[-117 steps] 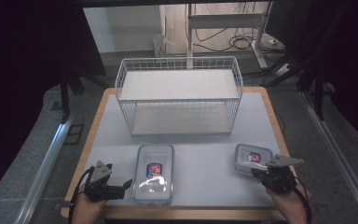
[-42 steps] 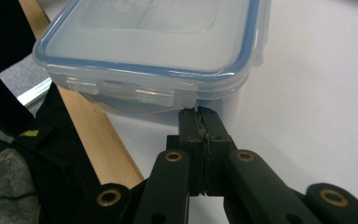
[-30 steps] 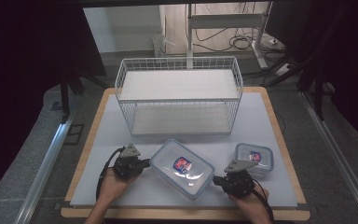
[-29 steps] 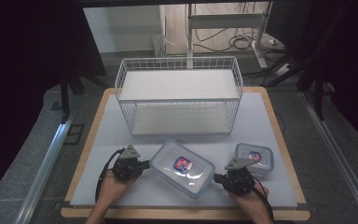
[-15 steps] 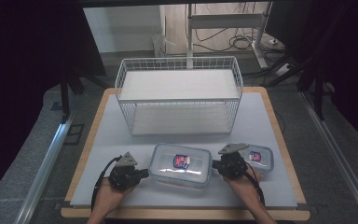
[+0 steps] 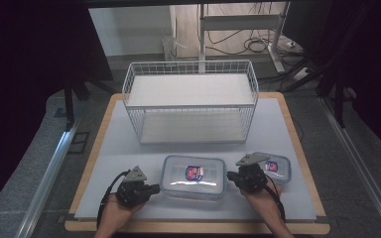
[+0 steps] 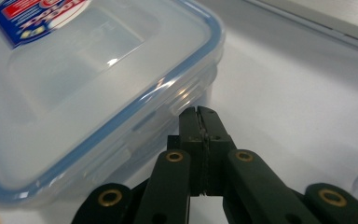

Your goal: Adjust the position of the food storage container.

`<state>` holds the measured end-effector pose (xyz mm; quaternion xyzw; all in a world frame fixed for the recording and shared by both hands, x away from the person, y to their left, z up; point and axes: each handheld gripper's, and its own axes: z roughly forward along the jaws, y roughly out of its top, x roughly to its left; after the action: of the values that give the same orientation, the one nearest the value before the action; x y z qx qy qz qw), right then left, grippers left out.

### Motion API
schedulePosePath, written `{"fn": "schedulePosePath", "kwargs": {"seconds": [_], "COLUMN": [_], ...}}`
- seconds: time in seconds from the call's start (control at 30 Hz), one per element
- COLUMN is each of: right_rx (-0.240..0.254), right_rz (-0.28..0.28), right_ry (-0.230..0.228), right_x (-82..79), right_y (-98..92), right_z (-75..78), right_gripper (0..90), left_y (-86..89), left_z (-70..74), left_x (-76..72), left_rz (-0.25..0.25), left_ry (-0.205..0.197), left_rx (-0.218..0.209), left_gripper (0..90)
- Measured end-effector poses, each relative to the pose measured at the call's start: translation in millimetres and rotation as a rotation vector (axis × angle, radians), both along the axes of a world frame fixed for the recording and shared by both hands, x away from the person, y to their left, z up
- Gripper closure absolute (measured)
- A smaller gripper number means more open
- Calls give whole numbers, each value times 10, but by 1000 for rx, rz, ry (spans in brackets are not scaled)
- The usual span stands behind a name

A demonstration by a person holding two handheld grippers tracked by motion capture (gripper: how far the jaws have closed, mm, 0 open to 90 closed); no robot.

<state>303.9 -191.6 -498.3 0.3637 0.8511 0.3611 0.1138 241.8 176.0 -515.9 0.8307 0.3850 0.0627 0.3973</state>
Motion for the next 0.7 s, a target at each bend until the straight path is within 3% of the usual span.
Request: {"fn": "schedulePosePath", "kwargs": {"seconds": [0.2,0.33,0.4,0.47,0.53,0.6,0.63,0.7], "right_rx": [-6,-15,-19,-21,-27,1,7,17], "right_rz": [-5,11,32,38,47,46,45,45], "right_ry": [-14,-18,-42,-52,-68,-72,-73,-71], "right_x": [35,28,-21,-57,-120,-191,-208,-222], "right_y": [5,-2,-36,-64,-125,-229,-257,-276], "right_z": [-8,4,29,43,68,104,112,115], "right_gripper": [895,890,856,841,804,713,681,650], "left_y": [-15,18,90,113,188,242,282,298], "left_z": [-4,19,34,34,24,3,-13,-14], "left_x": [-33,-38,-65,-75,-107,-136,-169,-185], "left_rz": [7,29,76,85,104,123,130,135], "left_ry": [20,-4,-48,-55,-68,-88,-111,-119], "left_rx": [-19,-2,37,43,46,48,45,45], "left_gripper": [899,782,708,618,531,415,375,340]}}
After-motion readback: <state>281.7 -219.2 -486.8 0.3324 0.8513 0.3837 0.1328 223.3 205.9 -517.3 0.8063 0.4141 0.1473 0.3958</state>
